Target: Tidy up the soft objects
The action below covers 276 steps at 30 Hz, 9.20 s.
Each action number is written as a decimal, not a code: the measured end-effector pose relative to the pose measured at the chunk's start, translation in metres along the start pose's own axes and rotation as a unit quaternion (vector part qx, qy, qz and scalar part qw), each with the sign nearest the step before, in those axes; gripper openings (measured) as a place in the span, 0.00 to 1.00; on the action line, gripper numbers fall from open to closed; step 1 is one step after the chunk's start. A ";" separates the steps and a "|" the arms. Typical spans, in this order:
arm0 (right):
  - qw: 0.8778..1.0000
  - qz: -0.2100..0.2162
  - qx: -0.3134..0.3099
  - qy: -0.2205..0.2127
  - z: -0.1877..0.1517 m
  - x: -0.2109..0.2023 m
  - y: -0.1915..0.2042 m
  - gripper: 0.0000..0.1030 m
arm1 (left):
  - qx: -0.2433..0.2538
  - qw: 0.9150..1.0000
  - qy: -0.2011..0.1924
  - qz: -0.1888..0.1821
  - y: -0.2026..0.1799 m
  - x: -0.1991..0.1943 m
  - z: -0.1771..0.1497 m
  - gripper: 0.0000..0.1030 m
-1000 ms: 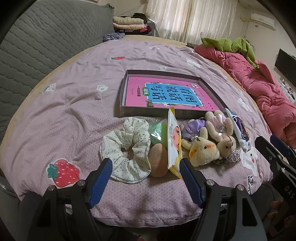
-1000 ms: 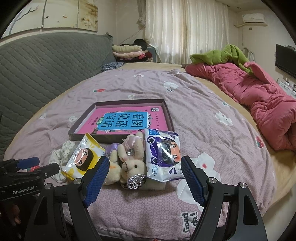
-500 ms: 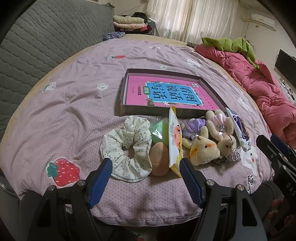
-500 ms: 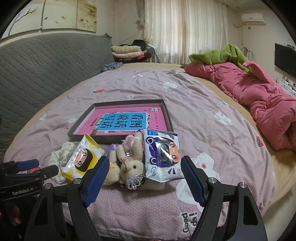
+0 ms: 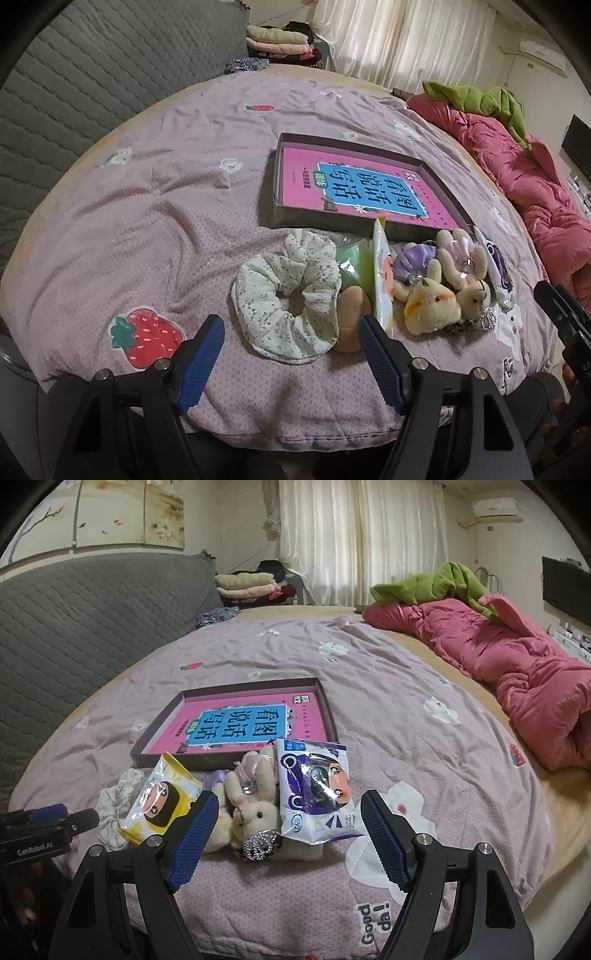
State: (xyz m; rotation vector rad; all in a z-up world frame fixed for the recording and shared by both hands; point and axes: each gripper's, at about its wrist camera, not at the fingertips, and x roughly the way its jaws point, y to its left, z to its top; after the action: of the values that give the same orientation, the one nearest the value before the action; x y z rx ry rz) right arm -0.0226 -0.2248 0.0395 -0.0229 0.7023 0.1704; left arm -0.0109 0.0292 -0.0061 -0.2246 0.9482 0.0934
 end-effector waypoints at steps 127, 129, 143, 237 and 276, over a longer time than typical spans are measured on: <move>0.995 0.079 -0.005 -0.060 0.069 0.111 -0.020 0.58 | -0.061 0.989 -0.104 -0.089 -0.014 0.080 0.143 0.02; 0.995 0.077 -0.010 -0.058 0.071 0.115 -0.020 0.58 | -0.064 0.989 -0.100 -0.085 -0.013 0.085 0.143 0.02; 0.994 0.062 -0.065 -0.069 0.089 0.128 -0.015 0.58 | -0.059 0.994 -0.053 -0.073 -0.013 0.119 0.142 0.02; 0.995 0.070 -0.071 -0.015 0.093 0.160 -0.029 0.71 | -0.025 0.999 0.043 -0.011 -0.017 0.110 0.119 0.24; 0.996 0.008 -0.041 -0.076 0.063 0.076 -0.045 0.72 | -0.023 0.998 -0.003 -0.063 -0.006 0.050 0.103 0.44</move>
State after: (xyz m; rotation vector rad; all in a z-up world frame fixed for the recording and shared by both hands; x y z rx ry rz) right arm 0.0820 -0.2529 0.0367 -0.0812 0.5428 0.2133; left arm 0.1010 0.0465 0.0122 -0.3264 0.9246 -0.0010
